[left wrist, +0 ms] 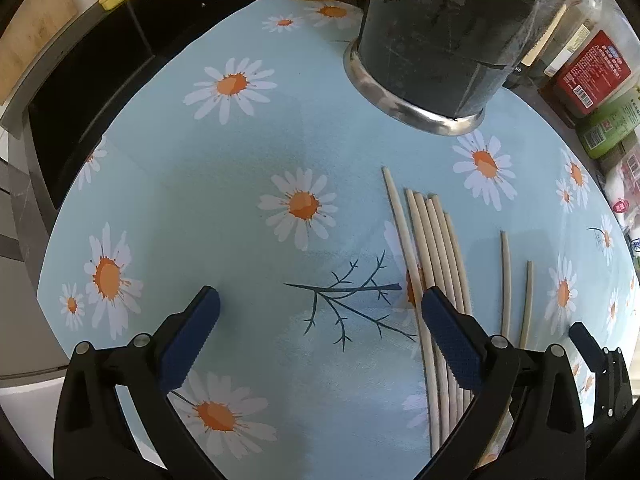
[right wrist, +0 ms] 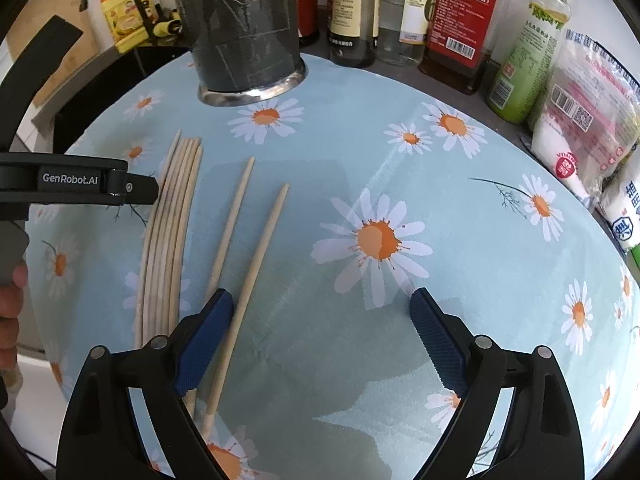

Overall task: Organize utensils
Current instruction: 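Move the right tool back and grasp another wooden chopstick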

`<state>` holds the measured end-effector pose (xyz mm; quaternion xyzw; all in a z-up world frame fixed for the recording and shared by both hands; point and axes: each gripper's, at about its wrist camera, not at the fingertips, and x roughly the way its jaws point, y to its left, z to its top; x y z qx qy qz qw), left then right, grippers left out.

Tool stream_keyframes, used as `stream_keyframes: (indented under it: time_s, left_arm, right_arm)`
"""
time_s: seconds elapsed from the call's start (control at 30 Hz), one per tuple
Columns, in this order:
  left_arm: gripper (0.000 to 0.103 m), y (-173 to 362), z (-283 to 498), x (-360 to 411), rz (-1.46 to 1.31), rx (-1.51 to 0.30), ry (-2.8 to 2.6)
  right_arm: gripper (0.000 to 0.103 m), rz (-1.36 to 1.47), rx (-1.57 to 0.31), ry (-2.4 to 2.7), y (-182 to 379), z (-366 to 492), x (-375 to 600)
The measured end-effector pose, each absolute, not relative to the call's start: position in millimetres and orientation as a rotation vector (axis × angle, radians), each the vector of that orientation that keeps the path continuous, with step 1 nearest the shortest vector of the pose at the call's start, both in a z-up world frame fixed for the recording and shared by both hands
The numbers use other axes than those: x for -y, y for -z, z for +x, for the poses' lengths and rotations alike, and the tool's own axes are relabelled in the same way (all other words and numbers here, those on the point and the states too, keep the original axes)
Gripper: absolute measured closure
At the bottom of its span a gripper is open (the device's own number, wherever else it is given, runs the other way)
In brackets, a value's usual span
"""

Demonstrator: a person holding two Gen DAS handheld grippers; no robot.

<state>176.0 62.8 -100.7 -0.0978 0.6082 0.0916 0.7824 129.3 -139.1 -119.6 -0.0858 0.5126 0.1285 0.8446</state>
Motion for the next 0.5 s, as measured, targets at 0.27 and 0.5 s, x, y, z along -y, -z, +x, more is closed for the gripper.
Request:
stream_keyframes:
  time_s: [0.27,0.5]
  left_arm:
    - [0.005,105,199,-58,-0.193,-1.337,-0.257]
    - [0.019,101,192,-50,-0.169,-1.304,-0.224]
  right_arm:
    - [0.028,-0.181,-1.100,-0.256,118,129,137]
    - [0.080,-0.187,-1.098,-0.287,112,127,128]
